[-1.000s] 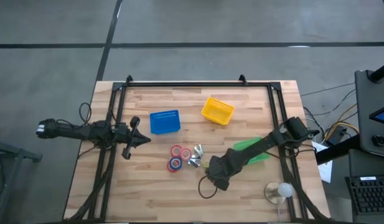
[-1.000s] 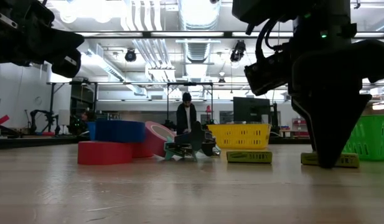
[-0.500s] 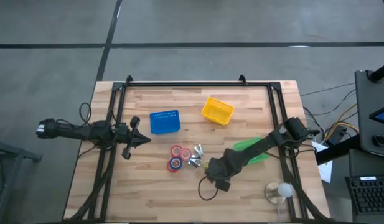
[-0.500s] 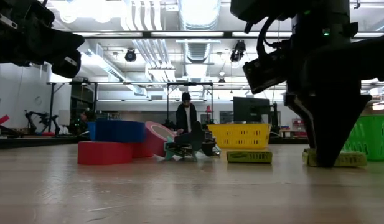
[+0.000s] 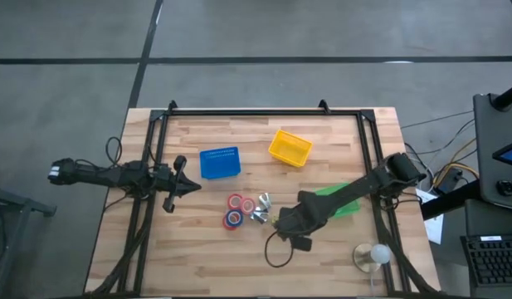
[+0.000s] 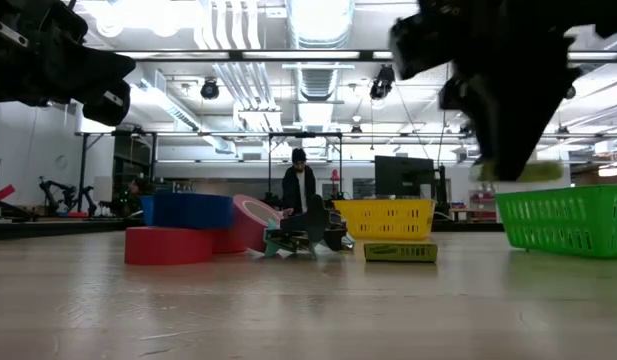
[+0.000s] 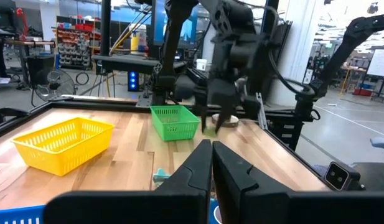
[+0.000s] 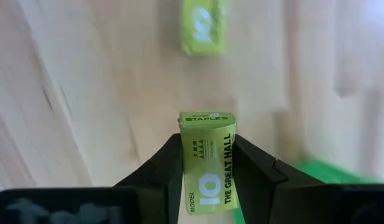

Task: Pick and place Stapler, Stapler remover, tape
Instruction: Put the right green staple box into the green bin

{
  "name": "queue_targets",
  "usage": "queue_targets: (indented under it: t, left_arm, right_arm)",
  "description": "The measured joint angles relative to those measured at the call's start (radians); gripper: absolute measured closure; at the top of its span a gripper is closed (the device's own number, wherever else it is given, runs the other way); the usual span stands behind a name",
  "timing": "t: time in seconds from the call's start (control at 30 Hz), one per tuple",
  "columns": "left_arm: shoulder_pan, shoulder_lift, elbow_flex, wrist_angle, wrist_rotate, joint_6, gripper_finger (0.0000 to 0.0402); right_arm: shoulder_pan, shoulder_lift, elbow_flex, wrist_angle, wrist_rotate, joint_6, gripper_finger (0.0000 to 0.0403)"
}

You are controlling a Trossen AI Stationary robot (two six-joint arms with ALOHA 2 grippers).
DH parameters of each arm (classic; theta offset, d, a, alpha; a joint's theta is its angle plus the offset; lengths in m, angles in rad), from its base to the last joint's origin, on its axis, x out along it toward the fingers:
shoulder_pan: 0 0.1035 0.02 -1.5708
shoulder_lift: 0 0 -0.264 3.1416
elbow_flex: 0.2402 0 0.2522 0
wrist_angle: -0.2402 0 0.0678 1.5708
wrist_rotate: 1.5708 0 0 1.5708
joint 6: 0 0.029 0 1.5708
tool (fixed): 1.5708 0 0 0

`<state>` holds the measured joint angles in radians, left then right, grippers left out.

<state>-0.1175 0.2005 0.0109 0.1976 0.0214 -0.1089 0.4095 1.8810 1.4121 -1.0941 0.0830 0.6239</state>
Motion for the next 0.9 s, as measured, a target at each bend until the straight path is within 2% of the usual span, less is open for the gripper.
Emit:
queue_targets:
  t: [0.37, 0.73, 0.9]
  left_arm:
    - [0.0, 0.0, 0.0, -0.014, 0.0, 0.0, 0.0385]
    - [0.0, 0.0, 0.0, -0.015, 0.0, 0.0, 0.0385]
    - [0.0, 0.0, 0.0, -0.016, 0.0, 0.0, 0.0385]
  right_arm:
    - [-0.002, -0.109, -0.039, -0.263, 0.105, 0.021, 0.0285]
    - [-0.022, -0.199, -0.198, -0.284, 0.102, 0.005, 0.0284]
    - [-0.055, -0.269, -0.291, -0.236, 0.075, -0.004, 0.0291]
